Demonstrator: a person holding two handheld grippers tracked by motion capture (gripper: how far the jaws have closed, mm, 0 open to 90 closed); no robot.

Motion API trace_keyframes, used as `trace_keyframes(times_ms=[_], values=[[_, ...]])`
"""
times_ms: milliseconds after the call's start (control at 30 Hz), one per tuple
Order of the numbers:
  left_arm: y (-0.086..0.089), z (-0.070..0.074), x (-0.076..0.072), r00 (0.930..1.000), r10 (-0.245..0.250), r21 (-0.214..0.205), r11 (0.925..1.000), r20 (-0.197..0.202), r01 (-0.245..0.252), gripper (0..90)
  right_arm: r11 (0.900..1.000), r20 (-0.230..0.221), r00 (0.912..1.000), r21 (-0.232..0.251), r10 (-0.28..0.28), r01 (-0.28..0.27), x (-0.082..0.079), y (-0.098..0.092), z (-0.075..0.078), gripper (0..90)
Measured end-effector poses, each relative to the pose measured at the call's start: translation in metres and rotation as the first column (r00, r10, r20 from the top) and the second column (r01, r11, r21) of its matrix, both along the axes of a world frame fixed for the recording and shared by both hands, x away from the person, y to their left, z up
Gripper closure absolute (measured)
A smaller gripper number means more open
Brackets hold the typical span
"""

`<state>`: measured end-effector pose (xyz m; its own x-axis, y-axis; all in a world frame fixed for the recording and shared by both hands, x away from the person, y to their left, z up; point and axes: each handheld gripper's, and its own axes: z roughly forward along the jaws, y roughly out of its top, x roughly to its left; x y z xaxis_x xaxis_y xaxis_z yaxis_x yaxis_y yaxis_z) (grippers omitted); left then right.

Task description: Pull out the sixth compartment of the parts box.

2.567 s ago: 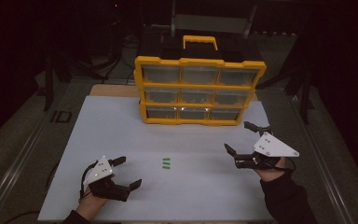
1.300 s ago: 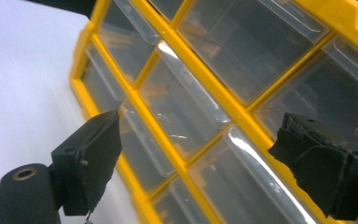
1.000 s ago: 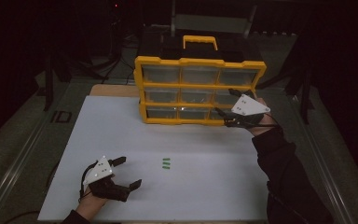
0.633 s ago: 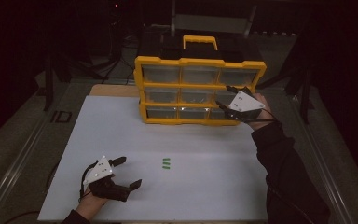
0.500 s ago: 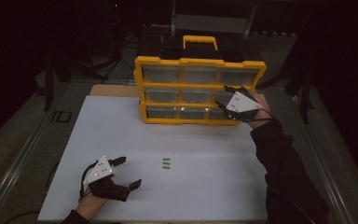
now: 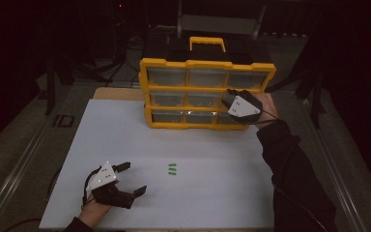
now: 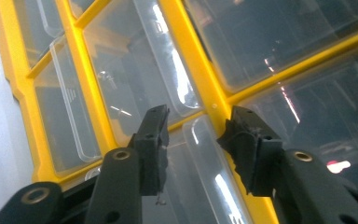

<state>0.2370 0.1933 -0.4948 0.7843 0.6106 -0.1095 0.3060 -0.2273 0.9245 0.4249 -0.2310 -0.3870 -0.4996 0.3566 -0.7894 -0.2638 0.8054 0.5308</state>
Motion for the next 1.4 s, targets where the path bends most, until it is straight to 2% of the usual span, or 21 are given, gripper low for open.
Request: trace_keyframes(times_ms=[233, 300, 433, 533, 600, 800, 967, 1300, 1400], values=[[0.0, 0.0, 0.0, 1.0, -0.001, 0.0, 1.0, 0.0, 0.001, 0.0, 0.9993, 0.017, 0.9999, -0.039, -0.001, 0.002, 0.0, 0.002, -0.005, 60.1], [0.0, 0.0, 0.0, 1.0, -0.001, 0.002, 1.0, 0.001, 0.001, 0.0, 0.9981, 0.04, 0.9992, -0.061, -0.001, 0.003, 0.0, 0.003, -0.008, 60.1], [-0.001, 0.0, 0.0, 1.0, -0.003, 0.001, 1.0, -0.001, 0.003, 0.0, 0.9983, 0.045, 0.999, -0.058, -0.007, 0.01, 0.0, 0.003, -0.009, 61.1], [-0.001, 0.0, 0.0, 1.0, -0.005, 0.001, 1.0, -0.001, 0.005, 0.0, 0.992, 0.091, 0.9958, -0.124, -0.013, 0.024, 0.0, 0.007, -0.012, 62.7], [-0.001, 0.0, 0.0, 1.0, -0.004, 0.002, 1.0, 0.0, 0.004, 0.0, 0.9904, 0.108, 0.9939, -0.134, -0.02, 0.034, 0.0, 0.007, -0.01, 70.6], [-0.001, 0.0, 0.0, 1.0, -0.006, 0.0, 1.0, -0.001, 0.006, 0.0, 0.9868, 0.072, 0.9971, -0.159, -0.022, 0.033, 0.001, 0.008, -0.005, 72.7], [0.0, 0.0, 0.0, 1.0, -0.006, 0.001, 1.0, -0.001, 0.006, 0.0, 0.9796, 0.039, 0.9992, -0.2, -0.013, 0.02, 0.002, 0.009, 0.002, 73.3], [-0.001, 0.0, 0.0, 1.0, -0.008, 0.0, 1.0, -0.001, 0.008, 0.0, 0.98, 0.001, 0.9999, -0.198, 0.017, -0.016, -0.005, 0.007, 0.006, 73.6], [-0.001, 0.0, -0.001, 1.0, -0.01, 0.002, 1.0, 0.001, 0.009, 0.0, 0.9767, -0.004, 0.9997, -0.213, 0.025, -0.026, -0.009, 0.007, 0.006, 73.7]])
